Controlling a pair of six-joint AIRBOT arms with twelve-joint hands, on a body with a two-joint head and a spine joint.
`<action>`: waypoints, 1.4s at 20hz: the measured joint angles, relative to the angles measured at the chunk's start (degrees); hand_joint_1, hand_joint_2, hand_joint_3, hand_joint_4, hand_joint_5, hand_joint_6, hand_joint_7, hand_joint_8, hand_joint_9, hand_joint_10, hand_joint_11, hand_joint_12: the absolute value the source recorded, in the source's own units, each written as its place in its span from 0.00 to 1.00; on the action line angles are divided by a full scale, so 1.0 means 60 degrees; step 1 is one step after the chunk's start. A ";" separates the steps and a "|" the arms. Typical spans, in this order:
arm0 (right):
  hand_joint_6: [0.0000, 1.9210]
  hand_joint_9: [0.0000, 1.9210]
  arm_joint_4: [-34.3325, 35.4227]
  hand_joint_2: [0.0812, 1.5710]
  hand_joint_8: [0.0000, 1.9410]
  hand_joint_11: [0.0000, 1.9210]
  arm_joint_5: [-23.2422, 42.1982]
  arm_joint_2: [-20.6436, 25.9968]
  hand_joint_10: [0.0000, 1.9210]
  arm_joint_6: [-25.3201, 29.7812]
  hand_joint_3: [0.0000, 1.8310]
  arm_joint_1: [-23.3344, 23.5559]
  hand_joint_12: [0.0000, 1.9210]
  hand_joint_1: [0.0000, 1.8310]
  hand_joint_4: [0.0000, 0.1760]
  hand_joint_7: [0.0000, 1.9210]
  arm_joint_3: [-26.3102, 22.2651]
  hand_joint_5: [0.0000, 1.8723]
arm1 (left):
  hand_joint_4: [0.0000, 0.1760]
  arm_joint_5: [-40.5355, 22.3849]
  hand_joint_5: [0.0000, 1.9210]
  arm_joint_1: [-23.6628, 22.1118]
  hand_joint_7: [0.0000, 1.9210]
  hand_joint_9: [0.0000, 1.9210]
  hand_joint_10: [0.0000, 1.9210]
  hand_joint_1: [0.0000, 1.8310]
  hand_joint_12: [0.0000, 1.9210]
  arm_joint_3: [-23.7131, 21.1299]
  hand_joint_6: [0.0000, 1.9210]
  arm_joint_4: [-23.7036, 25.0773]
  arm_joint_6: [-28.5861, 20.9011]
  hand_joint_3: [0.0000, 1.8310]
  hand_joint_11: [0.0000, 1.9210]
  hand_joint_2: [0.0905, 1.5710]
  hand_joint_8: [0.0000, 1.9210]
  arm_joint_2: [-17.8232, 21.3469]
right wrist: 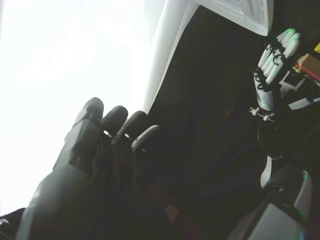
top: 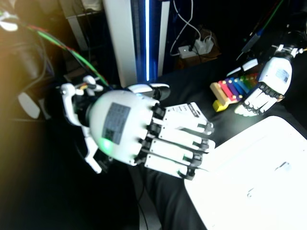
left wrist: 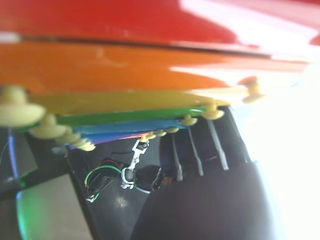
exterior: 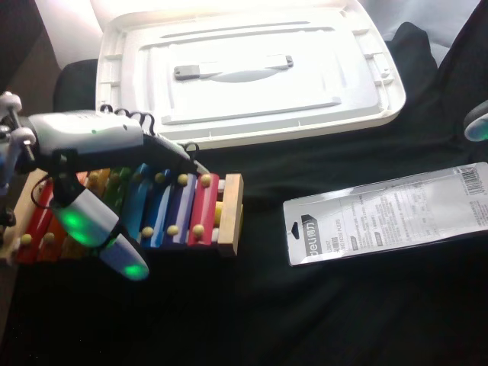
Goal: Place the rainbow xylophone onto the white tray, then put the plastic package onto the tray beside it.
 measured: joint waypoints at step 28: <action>0.65 0.14 0.0047 0.38 0.05 0.04 -0.0033 -0.0401 0.00 -0.0004 0.00 0.0000 0.32 0.41 0.00 0.23 0.0182 0.11 | 0.00 0.1348 0.47 -0.3508 0.46 0.47 0.00 0.65 0.54 0.3053 0.01 0.0463 0.0044 0.00 0.24 0.57 0.00 -0.1770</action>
